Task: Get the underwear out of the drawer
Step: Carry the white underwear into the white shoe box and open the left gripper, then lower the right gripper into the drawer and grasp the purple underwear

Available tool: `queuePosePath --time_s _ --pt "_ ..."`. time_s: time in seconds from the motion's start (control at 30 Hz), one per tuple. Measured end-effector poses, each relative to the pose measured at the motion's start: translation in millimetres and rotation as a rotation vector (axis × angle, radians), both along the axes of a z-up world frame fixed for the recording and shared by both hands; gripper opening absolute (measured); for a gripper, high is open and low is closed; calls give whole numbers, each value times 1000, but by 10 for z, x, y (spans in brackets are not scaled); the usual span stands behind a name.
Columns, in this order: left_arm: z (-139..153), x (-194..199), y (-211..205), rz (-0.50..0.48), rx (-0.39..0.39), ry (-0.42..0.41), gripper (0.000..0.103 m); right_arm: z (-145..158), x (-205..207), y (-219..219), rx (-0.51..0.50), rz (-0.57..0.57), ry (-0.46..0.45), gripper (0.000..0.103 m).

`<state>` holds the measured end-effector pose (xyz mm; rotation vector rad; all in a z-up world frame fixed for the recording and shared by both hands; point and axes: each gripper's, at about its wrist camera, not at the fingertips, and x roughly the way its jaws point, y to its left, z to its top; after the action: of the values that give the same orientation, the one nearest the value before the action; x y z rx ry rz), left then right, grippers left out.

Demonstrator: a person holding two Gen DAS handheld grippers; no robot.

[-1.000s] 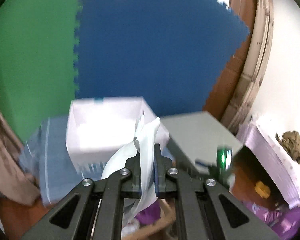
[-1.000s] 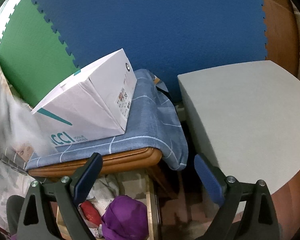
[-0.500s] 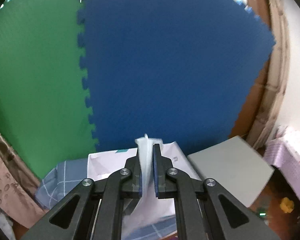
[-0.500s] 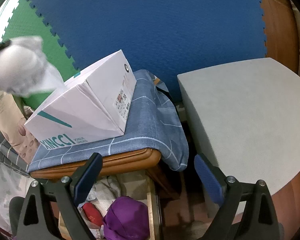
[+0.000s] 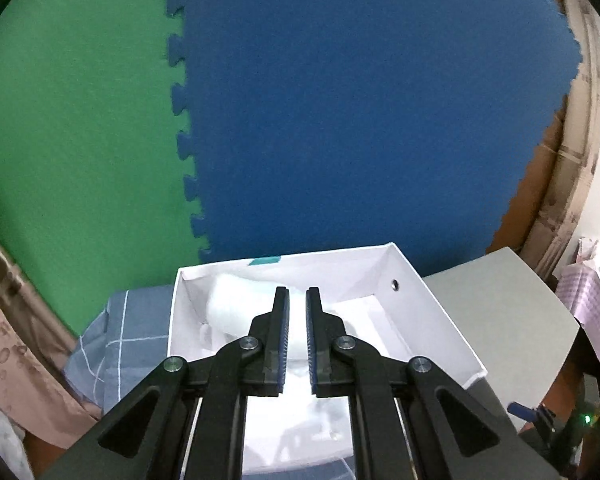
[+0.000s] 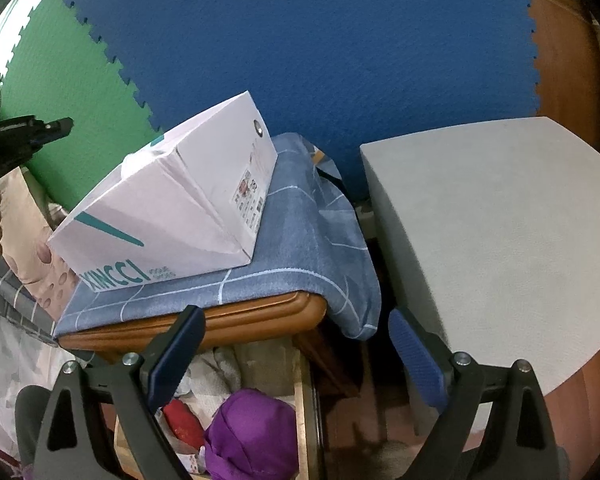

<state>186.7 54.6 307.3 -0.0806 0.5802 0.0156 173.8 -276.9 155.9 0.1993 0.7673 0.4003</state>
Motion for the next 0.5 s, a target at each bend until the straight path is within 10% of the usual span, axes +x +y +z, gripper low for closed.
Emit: queuePosePath --time_s 0.3,0.5 --pt "-226 -1059 -84 69 56 -110 92 -57 -59 193 -32 103 29 95" --pt "-702 -1723 181 196 170 -47 102 -264 -183 628 -126 302 117 95"
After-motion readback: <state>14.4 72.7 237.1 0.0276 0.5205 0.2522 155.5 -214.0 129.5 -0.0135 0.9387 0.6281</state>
